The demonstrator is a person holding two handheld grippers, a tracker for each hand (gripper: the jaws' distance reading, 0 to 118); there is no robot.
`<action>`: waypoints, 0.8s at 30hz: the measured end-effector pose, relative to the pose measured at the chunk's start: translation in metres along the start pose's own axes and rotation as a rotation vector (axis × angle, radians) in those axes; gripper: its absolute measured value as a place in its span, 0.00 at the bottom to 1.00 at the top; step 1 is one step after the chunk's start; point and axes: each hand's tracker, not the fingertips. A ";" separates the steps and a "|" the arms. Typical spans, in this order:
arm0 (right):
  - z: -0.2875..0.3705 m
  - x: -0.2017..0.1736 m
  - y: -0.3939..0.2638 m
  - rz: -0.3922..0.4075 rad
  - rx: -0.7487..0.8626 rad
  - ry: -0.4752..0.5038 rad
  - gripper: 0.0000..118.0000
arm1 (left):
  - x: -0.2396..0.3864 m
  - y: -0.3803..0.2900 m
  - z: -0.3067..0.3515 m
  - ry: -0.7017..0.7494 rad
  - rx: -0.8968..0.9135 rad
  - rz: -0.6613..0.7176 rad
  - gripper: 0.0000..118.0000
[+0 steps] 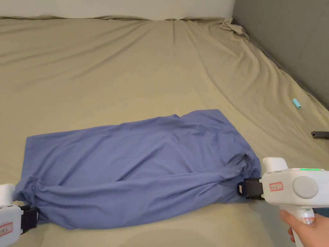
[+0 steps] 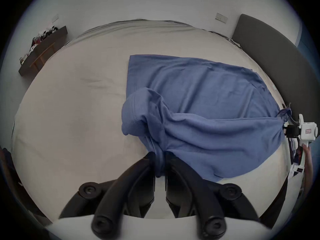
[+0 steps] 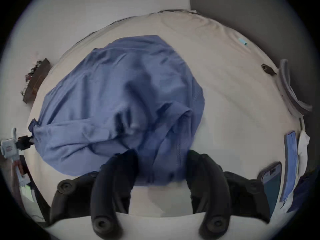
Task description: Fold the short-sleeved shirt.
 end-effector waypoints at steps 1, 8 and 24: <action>0.010 -0.005 0.001 0.064 0.034 -0.026 0.07 | 0.000 0.000 0.000 -0.003 -0.002 0.005 0.07; 0.046 -0.029 -0.010 0.133 0.108 0.005 0.06 | -0.010 0.006 0.027 -0.060 0.025 0.019 0.07; 0.088 -0.042 -0.090 0.176 0.022 0.011 0.06 | -0.045 -0.053 0.029 -0.030 -0.117 -0.030 0.07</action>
